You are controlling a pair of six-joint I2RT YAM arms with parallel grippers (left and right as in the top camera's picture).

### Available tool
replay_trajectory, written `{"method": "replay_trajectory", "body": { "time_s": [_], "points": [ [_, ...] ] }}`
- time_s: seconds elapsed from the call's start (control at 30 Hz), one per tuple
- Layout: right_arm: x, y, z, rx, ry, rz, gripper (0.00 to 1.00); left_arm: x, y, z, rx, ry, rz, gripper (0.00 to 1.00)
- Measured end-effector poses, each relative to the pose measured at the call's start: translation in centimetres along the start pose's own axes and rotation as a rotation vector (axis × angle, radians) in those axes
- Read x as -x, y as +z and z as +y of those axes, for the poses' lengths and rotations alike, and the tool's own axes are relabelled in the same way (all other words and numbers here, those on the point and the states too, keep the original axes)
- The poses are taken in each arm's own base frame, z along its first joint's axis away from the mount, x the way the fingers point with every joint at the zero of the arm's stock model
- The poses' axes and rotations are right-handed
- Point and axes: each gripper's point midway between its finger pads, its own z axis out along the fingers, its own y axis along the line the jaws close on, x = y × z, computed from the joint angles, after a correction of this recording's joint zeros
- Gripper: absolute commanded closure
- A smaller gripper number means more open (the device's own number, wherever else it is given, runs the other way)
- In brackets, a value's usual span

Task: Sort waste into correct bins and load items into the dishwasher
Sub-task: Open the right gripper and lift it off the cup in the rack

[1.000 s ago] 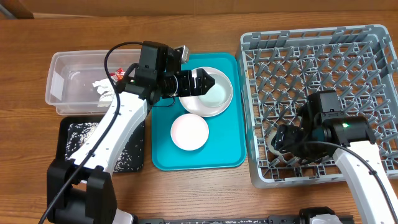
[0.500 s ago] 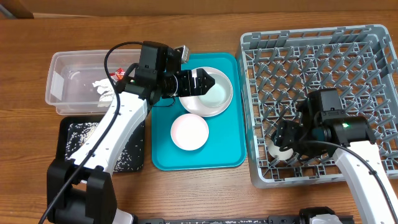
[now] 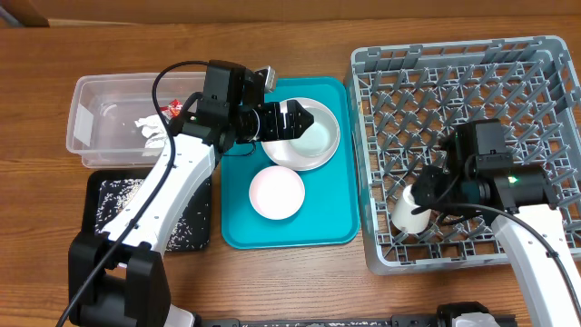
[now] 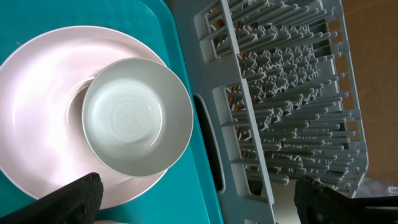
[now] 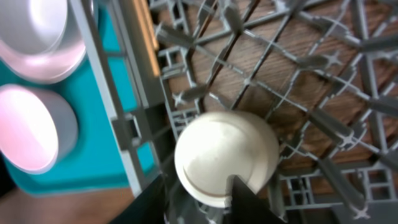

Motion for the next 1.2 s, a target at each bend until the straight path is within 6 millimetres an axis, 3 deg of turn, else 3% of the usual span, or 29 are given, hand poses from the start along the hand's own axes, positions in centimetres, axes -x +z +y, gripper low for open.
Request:
{"method": "replay_trajectory", "body": {
  "time_s": [0.07,0.33,0.6,0.93,1.1,1.2],
  "points": [
    [0.4,-0.1,0.2,0.005,-0.005,-0.015,0.96,0.0,0.0,0.0,0.000,0.000,0.000,0.00],
    [0.6,-0.2,0.2,0.005,-0.007,-0.022,0.96,0.0,0.0,0.0,0.000,0.000,0.000,0.00],
    [-0.9,3.1,-1.0,-0.007,0.033,0.012,0.96,0.0,0.0,0.0,0.000,0.000,0.000,0.00],
    [-0.4,3.5,-0.8,0.010,0.072,-0.013,0.96,0.0,0.0,0.0,0.001,0.000,0.000,0.00],
    [-0.5,1.7,-0.7,-0.017,0.082,0.012,0.96,0.0,0.0,0.0,0.000,0.000,0.000,0.00],
    [1.8,-1.3,0.7,0.012,0.068,-0.065,0.96,0.0,0.0,0.0,0.002,0.000,-0.001,0.00]
  ]
}}
